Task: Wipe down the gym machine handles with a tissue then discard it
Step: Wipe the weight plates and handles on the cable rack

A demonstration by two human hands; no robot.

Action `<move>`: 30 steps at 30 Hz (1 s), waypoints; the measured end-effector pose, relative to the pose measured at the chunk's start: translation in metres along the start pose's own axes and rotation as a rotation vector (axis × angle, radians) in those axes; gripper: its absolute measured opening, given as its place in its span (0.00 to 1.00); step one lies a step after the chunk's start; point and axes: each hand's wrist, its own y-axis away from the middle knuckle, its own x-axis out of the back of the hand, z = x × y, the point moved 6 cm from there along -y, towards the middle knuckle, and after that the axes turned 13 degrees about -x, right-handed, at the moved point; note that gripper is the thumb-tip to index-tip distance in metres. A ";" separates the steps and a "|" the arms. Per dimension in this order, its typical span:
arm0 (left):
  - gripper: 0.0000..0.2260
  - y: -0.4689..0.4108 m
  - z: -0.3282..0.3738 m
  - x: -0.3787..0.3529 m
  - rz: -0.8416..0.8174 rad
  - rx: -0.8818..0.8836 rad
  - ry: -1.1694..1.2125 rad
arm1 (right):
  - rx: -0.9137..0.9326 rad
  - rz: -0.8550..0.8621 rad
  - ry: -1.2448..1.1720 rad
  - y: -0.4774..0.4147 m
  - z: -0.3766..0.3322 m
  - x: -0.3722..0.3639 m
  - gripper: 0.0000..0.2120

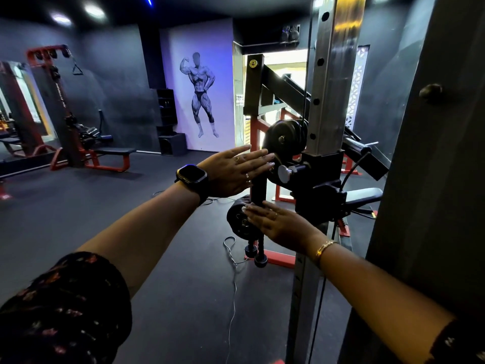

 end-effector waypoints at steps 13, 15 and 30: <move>0.24 -0.006 0.003 0.001 0.054 -0.006 -0.043 | -0.010 -0.014 -0.018 -0.003 0.005 0.000 0.25; 0.24 -0.007 0.003 0.000 0.058 -0.001 -0.028 | -0.101 0.019 -0.043 -0.012 0.013 0.004 0.24; 0.25 -0.003 0.028 -0.020 0.083 -0.033 -0.085 | -0.008 -0.045 -0.079 0.017 -0.011 -0.012 0.26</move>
